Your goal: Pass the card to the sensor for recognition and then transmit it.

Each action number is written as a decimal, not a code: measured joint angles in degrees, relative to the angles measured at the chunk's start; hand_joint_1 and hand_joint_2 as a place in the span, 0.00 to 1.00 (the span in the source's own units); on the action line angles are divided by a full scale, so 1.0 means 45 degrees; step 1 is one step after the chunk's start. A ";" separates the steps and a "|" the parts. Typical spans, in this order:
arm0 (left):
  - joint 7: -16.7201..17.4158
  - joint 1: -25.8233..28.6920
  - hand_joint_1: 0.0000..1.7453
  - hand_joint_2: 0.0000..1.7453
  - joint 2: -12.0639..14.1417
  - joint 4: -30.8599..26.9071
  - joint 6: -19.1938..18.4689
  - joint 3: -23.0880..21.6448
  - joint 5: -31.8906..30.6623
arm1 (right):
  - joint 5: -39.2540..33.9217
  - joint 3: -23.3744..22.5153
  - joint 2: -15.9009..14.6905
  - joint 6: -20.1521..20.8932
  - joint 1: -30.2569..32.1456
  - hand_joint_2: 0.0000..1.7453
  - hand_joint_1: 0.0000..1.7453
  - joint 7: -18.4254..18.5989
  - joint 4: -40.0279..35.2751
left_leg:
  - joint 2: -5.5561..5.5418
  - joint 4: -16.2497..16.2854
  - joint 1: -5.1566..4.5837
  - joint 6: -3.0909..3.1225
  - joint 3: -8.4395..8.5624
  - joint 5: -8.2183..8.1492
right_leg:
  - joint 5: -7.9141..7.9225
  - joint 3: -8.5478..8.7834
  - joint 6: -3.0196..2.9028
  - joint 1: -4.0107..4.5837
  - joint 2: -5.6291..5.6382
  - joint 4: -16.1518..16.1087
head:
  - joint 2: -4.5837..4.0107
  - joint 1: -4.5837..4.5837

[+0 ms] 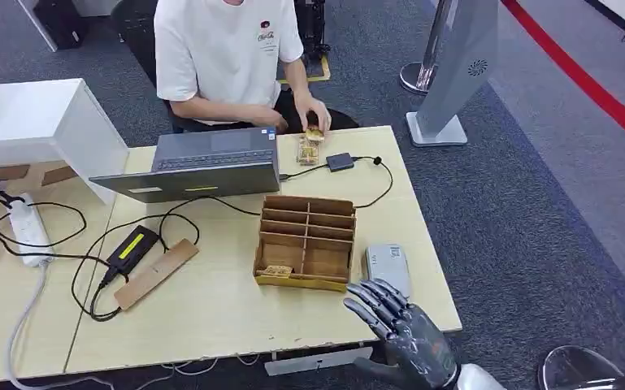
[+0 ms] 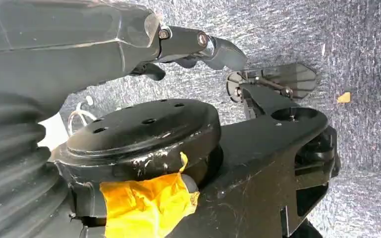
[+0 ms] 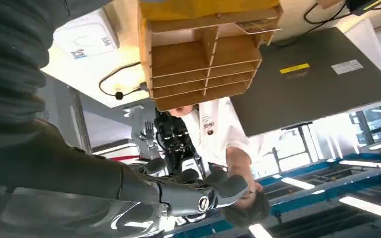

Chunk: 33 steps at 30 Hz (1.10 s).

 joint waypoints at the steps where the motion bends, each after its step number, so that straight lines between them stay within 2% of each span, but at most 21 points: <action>1: 0.0000 0.0000 0.00 1.00 0.0000 0.0000 0.0005 -0.0024 0.0000 | 0.0000 0.0074 0.0039 -0.0020 -0.0042 1.00 0.00 0.0005 0.0059 | -0.0001 0.0000 0.0000 0.0000 -0.0001 0.0000 | 0.0000 0.0000 0.0000 0.0000 -0.0001 -0.0001 | -0.0005 0.0000; 3: -0.0014 0.0000 0.00 1.00 0.0000 0.0000 0.0023 -0.0063 -0.0004 | 0.0000 0.0160 0.0106 -0.0025 -0.0095 1.00 0.00 0.0009 0.0160 | -0.0001 0.0000 -0.0001 0.0000 -0.0002 0.0000 | 0.0000 0.0000 0.0000 -0.0001 -0.0001 -0.0002 | -0.0004 0.0000; 6: -0.0461 0.0002 0.00 1.00 -0.0005 0.0000 0.0611 -0.0228 -0.0369 | -0.0058 0.0248 0.0261 -0.0136 -0.0122 1.00 0.00 0.0136 0.0292 | -0.0001 0.0001 -0.0001 0.0001 -0.0004 0.0000 | 0.0000 0.0000 0.0000 -0.0001 -0.0001 -0.0002 | -0.0005 0.0005; 8: -0.0500 -0.0005 0.00 1.00 -0.0019 0.0000 0.0738 -0.0364 -0.0432 | -0.0039 0.0350 0.0540 -0.0263 -0.0197 1.00 0.00 0.0233 0.0521 | 0.0001 0.0000 0.0000 0.0000 -0.0001 -0.0001 | 0.0001 0.0000 0.0000 -0.0001 0.0001 -0.0002 | -0.0005 0.0000; 19: -0.0054 -0.0062 0.00 1.00 -0.0044 0.0000 0.0641 -0.0724 -0.0456 | 0.1992 0.0957 0.2765 -0.1706 -0.1227 1.00 0.00 0.1744 0.3314 | 0.0003 -0.0006 0.0011 -0.0026 0.0005 0.0018 | 0.0005 0.0000 -0.0009 0.0012 0.0002 0.0006 | -0.0005 0.0000; 26: 0.0219 -0.0116 0.00 1.00 -0.0039 0.0000 0.0481 -0.0908 -0.0461 | 0.2414 0.1064 0.3590 -0.1880 -0.1658 1.00 0.00 0.2259 0.4654 | 0.0000 -0.0006 0.0010 -0.0026 0.0004 0.0018 | 0.0006 0.0001 -0.0009 0.0011 0.0000 0.0005 | 0.0000 0.0005; 33: 0.0198 -0.0198 0.00 1.00 -0.0044 0.0000 0.0325 -0.0957 -0.0496 | 0.2468 0.1108 0.4027 -0.1875 -0.1977 1.00 0.00 0.2395 0.5538 | 0.0000 -0.0001 0.0010 -0.0029 0.0013 0.0021 | 0.0010 -0.0006 -0.0015 0.0011 0.0000 0.0004 | -0.0005 0.0000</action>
